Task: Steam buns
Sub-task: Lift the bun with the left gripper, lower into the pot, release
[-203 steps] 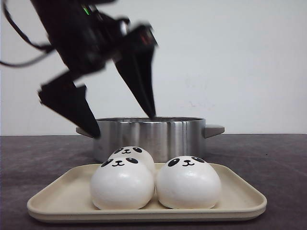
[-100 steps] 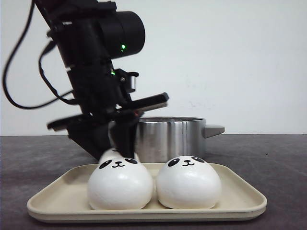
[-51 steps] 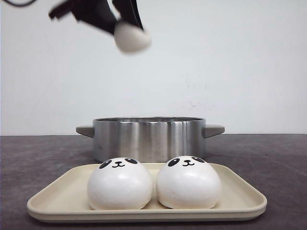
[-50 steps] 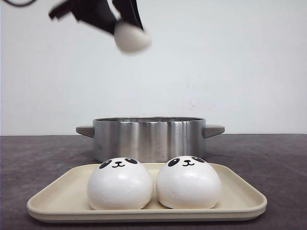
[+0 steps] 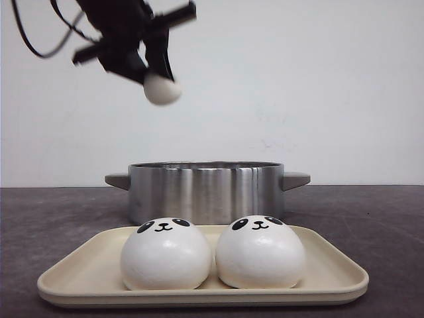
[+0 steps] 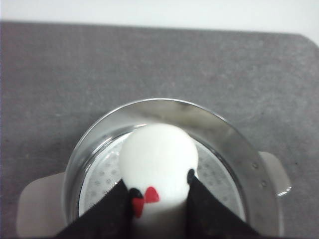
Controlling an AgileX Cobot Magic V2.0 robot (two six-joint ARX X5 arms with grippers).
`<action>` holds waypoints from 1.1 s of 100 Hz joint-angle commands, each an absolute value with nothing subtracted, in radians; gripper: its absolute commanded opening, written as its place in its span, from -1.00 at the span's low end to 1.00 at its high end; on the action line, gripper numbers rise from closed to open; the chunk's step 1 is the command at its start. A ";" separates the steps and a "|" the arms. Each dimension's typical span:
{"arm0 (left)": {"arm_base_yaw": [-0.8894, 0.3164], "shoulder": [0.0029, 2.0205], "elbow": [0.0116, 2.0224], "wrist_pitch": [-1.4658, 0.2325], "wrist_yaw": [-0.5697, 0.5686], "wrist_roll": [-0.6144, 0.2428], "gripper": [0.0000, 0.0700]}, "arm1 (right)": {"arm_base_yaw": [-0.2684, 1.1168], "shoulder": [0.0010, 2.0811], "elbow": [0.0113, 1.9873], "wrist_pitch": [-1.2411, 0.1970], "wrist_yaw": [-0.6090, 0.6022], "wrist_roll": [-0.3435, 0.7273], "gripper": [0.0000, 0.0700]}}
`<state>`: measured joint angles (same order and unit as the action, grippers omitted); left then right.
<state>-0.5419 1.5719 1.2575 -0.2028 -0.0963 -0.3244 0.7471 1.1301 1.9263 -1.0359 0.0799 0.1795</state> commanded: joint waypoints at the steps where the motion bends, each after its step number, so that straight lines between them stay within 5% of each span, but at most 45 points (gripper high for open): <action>1: -0.540 1.642 1.329 -0.213 -0.078 -0.311 -0.97 | 0.757 1.145 1.945 -1.028 0.079 0.168 -0.95; 29: -0.506 1.907 1.549 -0.329 -0.034 -0.292 -0.97 | 0.757 1.156 1.945 -1.053 0.080 0.176 -0.95; 58: -0.495 2.043 1.570 -0.341 -0.033 -0.304 -0.86 | 0.757 1.155 1.945 -1.116 0.080 0.184 -0.95; 82: -0.495 2.075 1.570 -0.342 -0.033 -0.304 0.39 | 0.757 1.155 1.945 -1.131 0.080 0.185 -0.95; 102: -0.495 2.074 1.599 -0.350 -0.021 -0.304 0.84 | 0.757 1.156 1.945 -1.131 0.080 0.185 -0.95; 110: -0.495 2.072 1.628 -0.374 -0.021 -0.304 0.86 | 0.757 1.156 1.945 -1.131 0.080 0.185 -0.95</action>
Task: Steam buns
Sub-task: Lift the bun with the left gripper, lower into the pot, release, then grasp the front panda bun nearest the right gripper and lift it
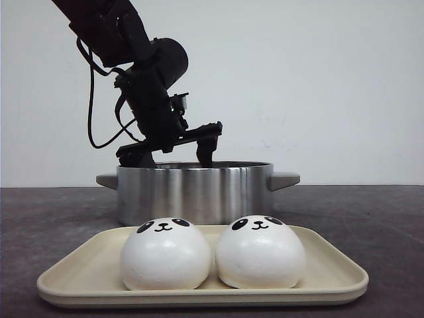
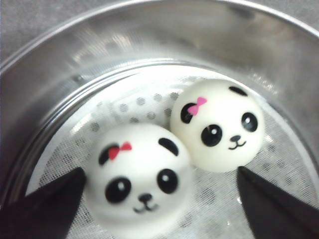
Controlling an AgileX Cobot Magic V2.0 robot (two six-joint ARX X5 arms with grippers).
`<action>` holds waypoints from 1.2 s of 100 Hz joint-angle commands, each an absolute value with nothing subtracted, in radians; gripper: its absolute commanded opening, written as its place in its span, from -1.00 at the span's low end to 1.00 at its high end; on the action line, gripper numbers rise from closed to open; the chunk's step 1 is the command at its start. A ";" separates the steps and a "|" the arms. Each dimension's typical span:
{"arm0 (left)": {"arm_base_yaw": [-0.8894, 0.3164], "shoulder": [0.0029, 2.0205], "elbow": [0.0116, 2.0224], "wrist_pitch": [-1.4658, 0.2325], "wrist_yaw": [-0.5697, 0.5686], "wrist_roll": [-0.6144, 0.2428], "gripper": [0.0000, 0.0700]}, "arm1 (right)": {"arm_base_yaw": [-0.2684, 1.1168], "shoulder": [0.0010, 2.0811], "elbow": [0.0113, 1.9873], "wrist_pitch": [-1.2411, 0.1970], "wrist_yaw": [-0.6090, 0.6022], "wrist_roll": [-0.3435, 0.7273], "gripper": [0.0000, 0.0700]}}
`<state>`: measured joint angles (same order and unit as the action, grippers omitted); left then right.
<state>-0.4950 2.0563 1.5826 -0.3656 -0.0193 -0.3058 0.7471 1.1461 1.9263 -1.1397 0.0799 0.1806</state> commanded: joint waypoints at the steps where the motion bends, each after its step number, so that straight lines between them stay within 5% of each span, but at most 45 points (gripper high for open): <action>1: -0.495 2.071 1.632 -0.377 -0.021 -0.304 0.86 | 0.757 1.156 1.945 -1.131 0.080 0.185 -0.95; 49: -0.525 1.786 1.794 -0.603 -0.018 -0.302 0.81 | 0.737 1.190 1.700 -1.115 0.125 0.258 -0.95; 91: -0.625 1.300 1.794 -0.764 0.004 -0.244 0.81 | 0.770 1.277 1.135 -0.839 -0.129 0.492 -0.93; 97: -0.644 1.246 1.794 -0.786 0.004 -0.244 0.81 | 0.781 1.308 1.100 -0.822 -0.169 0.505 -0.70; 110: -0.670 1.148 1.794 -0.850 0.004 -0.239 0.81 | 0.831 1.395 1.077 -0.816 -0.175 0.528 0.31; 120: -0.671 1.092 1.794 -0.909 0.004 -0.223 0.81 | 0.861 1.460 1.077 -0.807 -0.161 0.546 0.43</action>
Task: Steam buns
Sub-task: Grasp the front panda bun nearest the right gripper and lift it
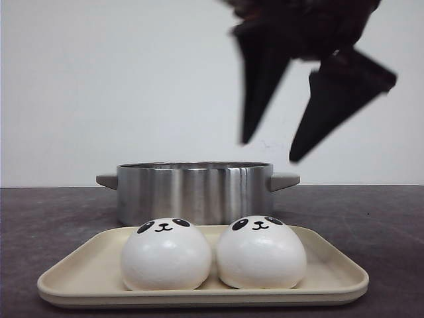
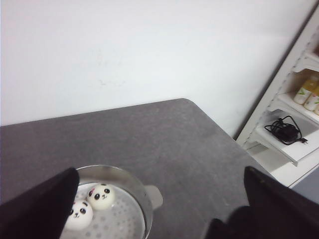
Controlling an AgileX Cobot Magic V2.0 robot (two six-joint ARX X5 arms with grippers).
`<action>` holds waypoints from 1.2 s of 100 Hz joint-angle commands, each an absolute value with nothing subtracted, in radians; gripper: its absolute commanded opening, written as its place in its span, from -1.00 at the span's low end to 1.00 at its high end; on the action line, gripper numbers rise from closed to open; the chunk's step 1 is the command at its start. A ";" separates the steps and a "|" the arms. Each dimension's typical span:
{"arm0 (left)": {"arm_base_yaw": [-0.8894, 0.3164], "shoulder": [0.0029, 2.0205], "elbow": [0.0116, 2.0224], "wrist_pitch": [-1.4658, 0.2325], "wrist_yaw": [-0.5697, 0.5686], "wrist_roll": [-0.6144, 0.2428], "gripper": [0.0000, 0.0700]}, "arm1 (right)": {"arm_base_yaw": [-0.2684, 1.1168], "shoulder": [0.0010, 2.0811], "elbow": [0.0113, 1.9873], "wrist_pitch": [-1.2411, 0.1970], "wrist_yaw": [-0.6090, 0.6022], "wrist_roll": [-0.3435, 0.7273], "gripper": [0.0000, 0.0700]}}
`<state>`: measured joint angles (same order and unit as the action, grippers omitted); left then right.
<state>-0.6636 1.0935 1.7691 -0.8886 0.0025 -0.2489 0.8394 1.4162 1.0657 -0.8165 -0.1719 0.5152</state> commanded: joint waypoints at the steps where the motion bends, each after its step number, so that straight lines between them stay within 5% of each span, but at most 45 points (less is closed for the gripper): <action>1: -0.671 1.087 1.794 -0.916 0.004 -0.222 0.81 | 0.864 1.467 1.077 -0.806 -0.158 0.548 0.43; 49: -0.671 0.958 1.794 -1.039 -0.011 -0.218 0.81 | 0.882 1.676 1.077 -0.726 -0.010 0.571 0.35; 55: -0.671 0.954 1.794 -1.042 -0.012 -0.218 0.81 | 0.882 1.676 1.077 -0.717 -0.010 0.572 0.05; 65: -0.671 0.954 1.794 -1.051 -0.012 -0.218 0.81 | 0.882 1.676 1.077 -0.719 -0.016 0.571 -1.00; 120: -0.671 0.955 1.794 -1.053 -0.049 -0.221 0.81 | 0.942 1.423 1.255 -0.696 0.028 0.502 -0.98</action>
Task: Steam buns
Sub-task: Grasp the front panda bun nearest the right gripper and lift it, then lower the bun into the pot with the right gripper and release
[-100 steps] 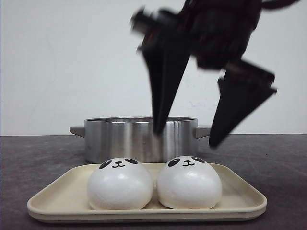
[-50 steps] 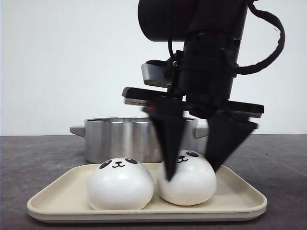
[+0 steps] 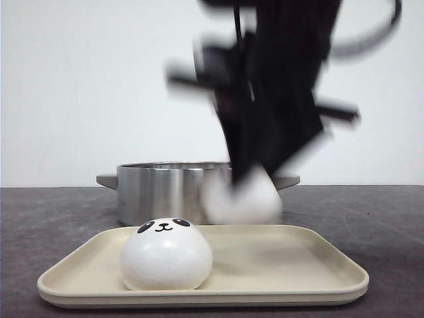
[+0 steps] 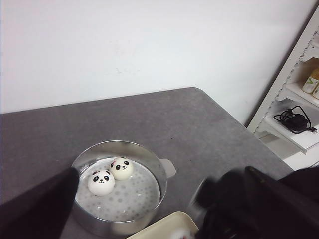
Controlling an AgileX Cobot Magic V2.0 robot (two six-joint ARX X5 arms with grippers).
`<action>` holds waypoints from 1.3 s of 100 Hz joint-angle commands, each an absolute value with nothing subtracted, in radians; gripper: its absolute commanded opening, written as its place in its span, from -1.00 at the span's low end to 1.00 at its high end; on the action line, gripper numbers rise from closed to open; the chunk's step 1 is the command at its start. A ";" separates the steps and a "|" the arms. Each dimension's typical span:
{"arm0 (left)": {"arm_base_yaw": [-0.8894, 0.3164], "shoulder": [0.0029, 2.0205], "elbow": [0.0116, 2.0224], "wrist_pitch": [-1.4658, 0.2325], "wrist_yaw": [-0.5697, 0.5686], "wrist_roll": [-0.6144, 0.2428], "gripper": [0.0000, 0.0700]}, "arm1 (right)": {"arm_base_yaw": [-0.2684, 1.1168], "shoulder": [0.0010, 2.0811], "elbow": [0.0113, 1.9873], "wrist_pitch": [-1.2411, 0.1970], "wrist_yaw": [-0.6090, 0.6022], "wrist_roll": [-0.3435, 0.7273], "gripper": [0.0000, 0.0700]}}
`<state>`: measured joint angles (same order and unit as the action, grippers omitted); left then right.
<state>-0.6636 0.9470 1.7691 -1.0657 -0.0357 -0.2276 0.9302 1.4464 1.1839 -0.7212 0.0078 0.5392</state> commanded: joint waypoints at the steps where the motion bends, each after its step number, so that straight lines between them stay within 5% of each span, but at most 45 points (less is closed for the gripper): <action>1: -0.671 0.956 1.794 -1.052 -0.050 -0.221 0.81 | 0.942 1.420 1.266 -0.694 0.031 0.497 -0.98; 21: -0.671 0.974 1.794 -1.038 -0.056 -0.220 0.81 | 0.816 1.467 1.487 -0.684 0.067 0.363 -0.98; 34: -0.671 0.984 1.794 -1.038 -0.056 -0.220 0.81 | 0.709 1.573 1.571 -0.685 -0.010 0.324 -0.98; 85: -0.671 1.002 1.794 -1.062 -0.060 -0.221 0.81 | 0.569 1.966 1.588 -0.650 -0.083 0.248 -0.97; 91: -0.671 1.002 1.794 -1.078 -0.061 -0.222 0.81 | 0.566 1.975 1.588 -0.647 -0.078 0.250 -0.80; 108: -0.671 1.002 1.794 -1.084 -0.080 -0.222 0.81 | 0.566 1.977 1.588 -0.621 -0.078 0.250 0.20; 130: -0.671 1.007 1.792 -1.086 -0.080 -0.225 0.81 | 0.560 1.977 1.590 -0.659 -0.078 0.254 0.43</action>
<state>-0.6636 0.9955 1.7691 -1.0966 -0.0761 -0.2276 0.5552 1.9602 1.5665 -0.6498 -0.0795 0.2584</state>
